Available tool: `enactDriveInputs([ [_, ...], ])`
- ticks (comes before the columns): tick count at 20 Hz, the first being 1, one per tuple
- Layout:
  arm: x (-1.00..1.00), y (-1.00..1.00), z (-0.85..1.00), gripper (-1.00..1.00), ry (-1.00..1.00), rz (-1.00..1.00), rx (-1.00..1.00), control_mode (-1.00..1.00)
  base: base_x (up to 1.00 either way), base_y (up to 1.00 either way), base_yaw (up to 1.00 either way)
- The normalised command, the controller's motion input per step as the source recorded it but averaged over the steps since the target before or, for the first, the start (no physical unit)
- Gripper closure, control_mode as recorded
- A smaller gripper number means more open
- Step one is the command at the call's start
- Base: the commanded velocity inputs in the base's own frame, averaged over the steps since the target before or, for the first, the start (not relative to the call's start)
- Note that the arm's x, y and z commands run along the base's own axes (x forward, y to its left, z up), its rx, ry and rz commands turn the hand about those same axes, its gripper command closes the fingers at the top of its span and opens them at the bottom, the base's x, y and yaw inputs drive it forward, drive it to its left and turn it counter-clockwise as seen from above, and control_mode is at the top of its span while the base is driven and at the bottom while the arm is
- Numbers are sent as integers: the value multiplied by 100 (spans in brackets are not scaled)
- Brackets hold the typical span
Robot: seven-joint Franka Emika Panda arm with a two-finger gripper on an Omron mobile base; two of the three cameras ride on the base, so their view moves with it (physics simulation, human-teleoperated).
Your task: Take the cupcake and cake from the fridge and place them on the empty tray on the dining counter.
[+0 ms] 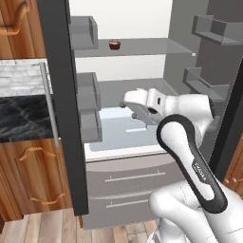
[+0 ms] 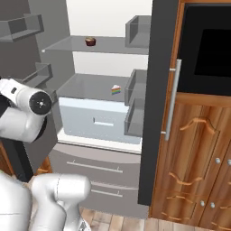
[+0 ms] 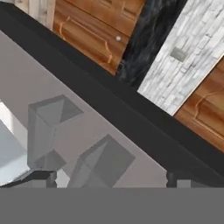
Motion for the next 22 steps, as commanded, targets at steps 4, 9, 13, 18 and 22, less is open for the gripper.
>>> enactDriveInputs([
  [4,-45,-68,16,-100,-12,-13,-36,-100,0,0,0],
  [9,-43,-53,31,-100,-16,-10,-58,-100,0,0,0],
  [13,-45,-52,32,-100,-5,-15,-58,-100,0,0,0],
  [18,-46,-49,17,-100,-3,-18,-35,-100,0,0,0],
  [22,-10,-47,12,-100,-1,-15,-7,-100,0,0,0],
])
